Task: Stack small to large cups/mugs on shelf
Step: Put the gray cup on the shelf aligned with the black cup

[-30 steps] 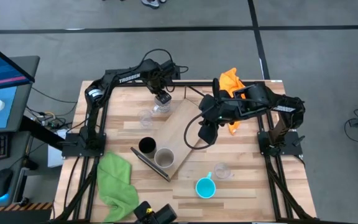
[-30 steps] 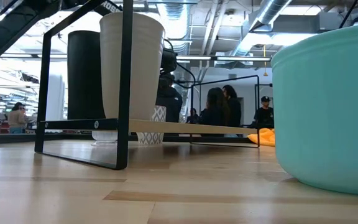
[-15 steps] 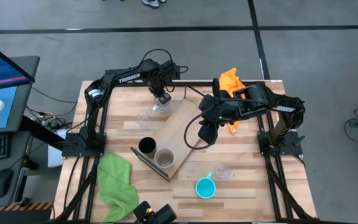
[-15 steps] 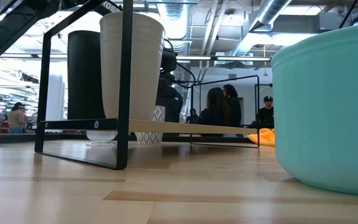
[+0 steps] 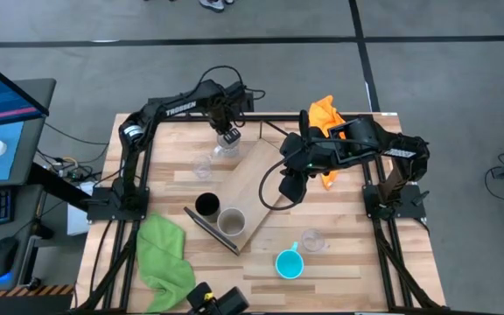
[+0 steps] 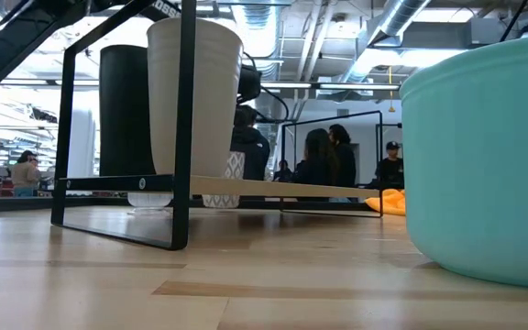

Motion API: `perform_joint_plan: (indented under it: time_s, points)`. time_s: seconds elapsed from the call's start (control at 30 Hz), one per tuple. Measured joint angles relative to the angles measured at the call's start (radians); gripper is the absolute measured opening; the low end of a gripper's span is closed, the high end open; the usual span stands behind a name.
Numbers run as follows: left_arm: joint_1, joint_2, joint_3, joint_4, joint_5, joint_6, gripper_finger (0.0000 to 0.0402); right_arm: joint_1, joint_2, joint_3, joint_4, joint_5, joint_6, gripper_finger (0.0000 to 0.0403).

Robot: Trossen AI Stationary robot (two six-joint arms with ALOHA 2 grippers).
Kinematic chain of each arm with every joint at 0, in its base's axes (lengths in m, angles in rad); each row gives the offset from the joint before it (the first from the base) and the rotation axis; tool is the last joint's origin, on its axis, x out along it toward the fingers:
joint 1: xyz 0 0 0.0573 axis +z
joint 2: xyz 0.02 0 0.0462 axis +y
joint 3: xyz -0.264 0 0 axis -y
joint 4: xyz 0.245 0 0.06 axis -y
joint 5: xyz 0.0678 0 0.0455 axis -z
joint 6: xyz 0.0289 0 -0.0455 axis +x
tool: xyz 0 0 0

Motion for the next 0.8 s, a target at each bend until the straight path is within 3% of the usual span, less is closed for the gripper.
perform_joint_plan:
  time_s: [0.5, 0.8]
  points:
    - [-0.011, -0.001, 0.174, -0.167, 0.003, -0.028, 0.0008, 0.003, -0.013, -0.002, 0.0, 0.0, -0.025, 0.0132]
    - [-0.082, -0.001, 0.336, -0.3, -0.019, -0.06, 0.0008, 0.013, -0.043, 0.0, 0.0, 0.002, -0.036, 0.0131]
